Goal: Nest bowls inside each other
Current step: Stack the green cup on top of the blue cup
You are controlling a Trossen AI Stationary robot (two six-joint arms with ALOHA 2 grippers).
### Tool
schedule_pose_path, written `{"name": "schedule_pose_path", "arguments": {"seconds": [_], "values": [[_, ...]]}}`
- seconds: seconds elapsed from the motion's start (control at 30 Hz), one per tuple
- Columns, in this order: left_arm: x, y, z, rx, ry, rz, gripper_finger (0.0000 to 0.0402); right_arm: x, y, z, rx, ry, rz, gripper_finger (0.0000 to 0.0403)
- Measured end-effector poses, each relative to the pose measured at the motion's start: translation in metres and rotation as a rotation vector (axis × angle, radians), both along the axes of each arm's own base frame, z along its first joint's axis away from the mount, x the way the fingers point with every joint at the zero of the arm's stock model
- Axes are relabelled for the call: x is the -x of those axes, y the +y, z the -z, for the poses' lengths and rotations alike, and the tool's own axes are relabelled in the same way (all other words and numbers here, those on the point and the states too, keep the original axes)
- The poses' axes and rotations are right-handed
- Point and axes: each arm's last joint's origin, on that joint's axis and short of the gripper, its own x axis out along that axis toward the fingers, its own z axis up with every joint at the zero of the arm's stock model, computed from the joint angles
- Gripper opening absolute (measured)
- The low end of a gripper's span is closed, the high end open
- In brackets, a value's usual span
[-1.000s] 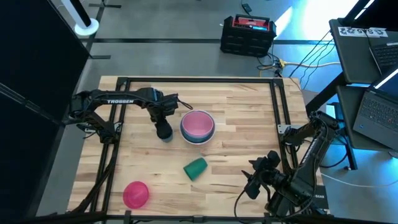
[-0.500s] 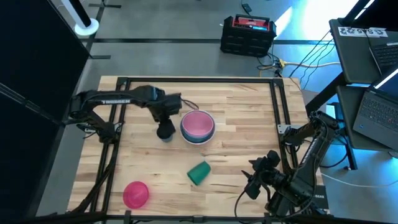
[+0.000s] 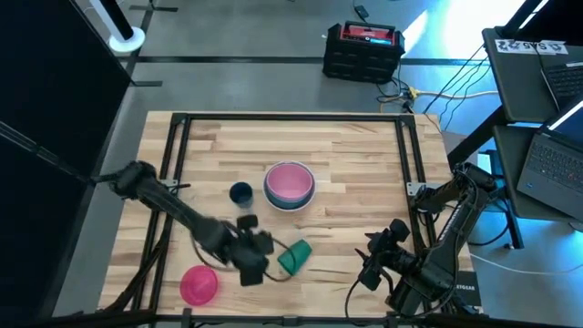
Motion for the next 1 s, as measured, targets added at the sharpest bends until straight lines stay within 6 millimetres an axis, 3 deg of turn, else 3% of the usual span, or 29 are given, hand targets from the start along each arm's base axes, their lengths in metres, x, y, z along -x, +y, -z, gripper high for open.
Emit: {"name": "schedule_pose_path", "arguments": {"seconds": [0.1,0.2,0.6,1.0], "values": [[-0.015,-0.017,0.034,-0.070,0.062,0.019,0.0025,0.000,0.001,0.001,-0.001,0.033,-0.024,0.0223],[-0.029,-0.029,0.051,-0.151,0.084,0.041,0.0025,0.000,0.002,0.001,-0.014,0.053,-0.039,0.0223],[-0.052,-0.045,0.048,-0.193,-0.058,0.133,0.0025,-0.001,0.005,0.002,-0.033,0.084,-0.092,0.0223],[-0.059,-0.047,0.045,-0.115,-0.130,0.064,0.0035,-0.002,0.007,0.002,-0.018,0.095,-0.137,0.0223]]}}
